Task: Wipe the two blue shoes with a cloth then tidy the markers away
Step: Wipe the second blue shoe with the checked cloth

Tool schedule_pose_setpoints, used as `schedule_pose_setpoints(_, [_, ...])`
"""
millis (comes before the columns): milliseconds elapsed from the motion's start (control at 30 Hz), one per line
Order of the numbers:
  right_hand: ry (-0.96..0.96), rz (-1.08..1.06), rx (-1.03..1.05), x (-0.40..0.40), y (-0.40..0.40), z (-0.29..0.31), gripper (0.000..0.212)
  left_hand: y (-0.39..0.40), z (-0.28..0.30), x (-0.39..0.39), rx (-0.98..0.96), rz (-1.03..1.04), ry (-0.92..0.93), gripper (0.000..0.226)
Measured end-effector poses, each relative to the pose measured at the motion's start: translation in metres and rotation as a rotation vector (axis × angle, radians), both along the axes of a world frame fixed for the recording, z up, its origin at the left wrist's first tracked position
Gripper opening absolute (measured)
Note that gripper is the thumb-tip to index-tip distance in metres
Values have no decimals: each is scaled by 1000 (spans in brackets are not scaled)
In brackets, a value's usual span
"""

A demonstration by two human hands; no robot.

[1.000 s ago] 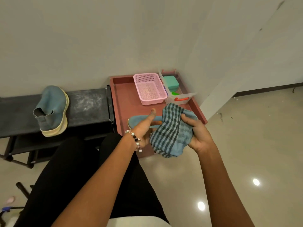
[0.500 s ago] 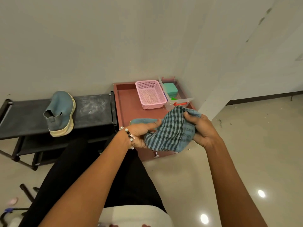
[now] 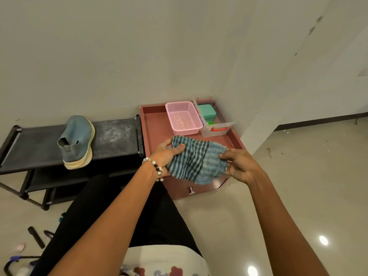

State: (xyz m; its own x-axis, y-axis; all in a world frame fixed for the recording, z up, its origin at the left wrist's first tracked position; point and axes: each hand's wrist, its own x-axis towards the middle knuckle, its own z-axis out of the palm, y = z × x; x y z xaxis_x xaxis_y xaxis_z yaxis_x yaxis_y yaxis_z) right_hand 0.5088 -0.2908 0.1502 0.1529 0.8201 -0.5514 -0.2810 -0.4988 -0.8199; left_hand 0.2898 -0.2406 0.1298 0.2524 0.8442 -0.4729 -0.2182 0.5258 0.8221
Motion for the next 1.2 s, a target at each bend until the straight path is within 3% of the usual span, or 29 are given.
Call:
schedule_pose_setpoints(167, [141,19,44,-11,-1,-22,15,0,-1,-9,16,5,3,31])
schedule_pose_setpoints(233, [206,78,66,-14,-2,-25,26,0,-2,-14,19,-24,27,27])
schedule_pose_setpoints(300, [201,147,42,-16,-1,-27,41,1,-4,-16,8,-64,20,25])
schedule_pose_setpoints(367, [121,173,-5,-17,3,-29,40,2,-8,-14,12,-92,47,26])
schedule_pose_setpoints(500, [102,-105,-83,5,16,-36,24,7,-26,-3,26,-90,194,26])
schedule_pose_setpoints(667, [251,-316,-4,54,35,-39,15,19,-46,25,-31,-160,169,22])
schedule_pose_setpoints(900, [-130,-581,177,113,95,-40,26,57,-78,43,20,-122,426,12])
schedule_pose_setpoints(1100, [-546,-557,390,99,153,-57,34,79,-101,36,2,-57,439,10])
schedule_pose_setpoints(1200, [-661,-385,373,94,165,-79,37,83,-112,34,-8,-47,428,12])
